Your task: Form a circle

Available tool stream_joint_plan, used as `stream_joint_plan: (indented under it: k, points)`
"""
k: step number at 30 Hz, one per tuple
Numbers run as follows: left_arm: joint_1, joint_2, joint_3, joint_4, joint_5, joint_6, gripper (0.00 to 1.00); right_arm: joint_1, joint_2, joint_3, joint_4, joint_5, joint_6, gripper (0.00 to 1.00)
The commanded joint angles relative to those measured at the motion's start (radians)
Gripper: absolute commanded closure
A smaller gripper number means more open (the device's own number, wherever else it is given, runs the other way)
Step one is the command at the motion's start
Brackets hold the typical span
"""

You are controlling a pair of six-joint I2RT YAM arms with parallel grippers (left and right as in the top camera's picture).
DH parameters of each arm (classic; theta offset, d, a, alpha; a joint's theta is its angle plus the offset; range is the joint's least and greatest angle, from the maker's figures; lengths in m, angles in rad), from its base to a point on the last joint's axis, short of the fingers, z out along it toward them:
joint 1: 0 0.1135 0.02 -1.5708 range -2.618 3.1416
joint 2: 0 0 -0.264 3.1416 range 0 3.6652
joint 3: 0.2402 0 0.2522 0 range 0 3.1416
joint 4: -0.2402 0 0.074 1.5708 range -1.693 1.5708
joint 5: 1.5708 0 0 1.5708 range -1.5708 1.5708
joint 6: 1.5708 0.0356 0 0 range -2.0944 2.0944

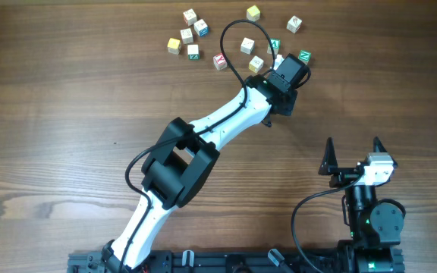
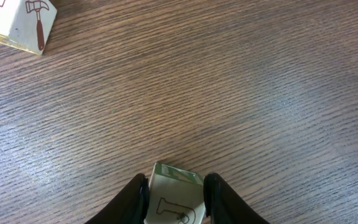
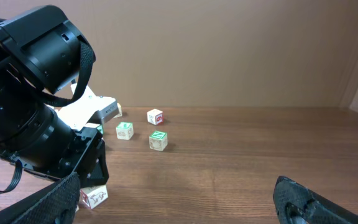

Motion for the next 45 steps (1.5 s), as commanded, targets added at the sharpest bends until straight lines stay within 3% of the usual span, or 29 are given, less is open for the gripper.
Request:
stream_joint_plan:
  k: [1, 45]
  points:
    - [-0.006, 0.016, 0.01, -0.004, -0.017, -0.034, 0.68, 0.004, -0.009, -0.001, 0.004, -0.016, -0.017, 0.0]
    - [-0.006, 0.016, 0.01, -0.034, -0.016, -0.156, 0.66, 0.004, -0.009, -0.001, 0.004, -0.016, -0.017, 0.0]
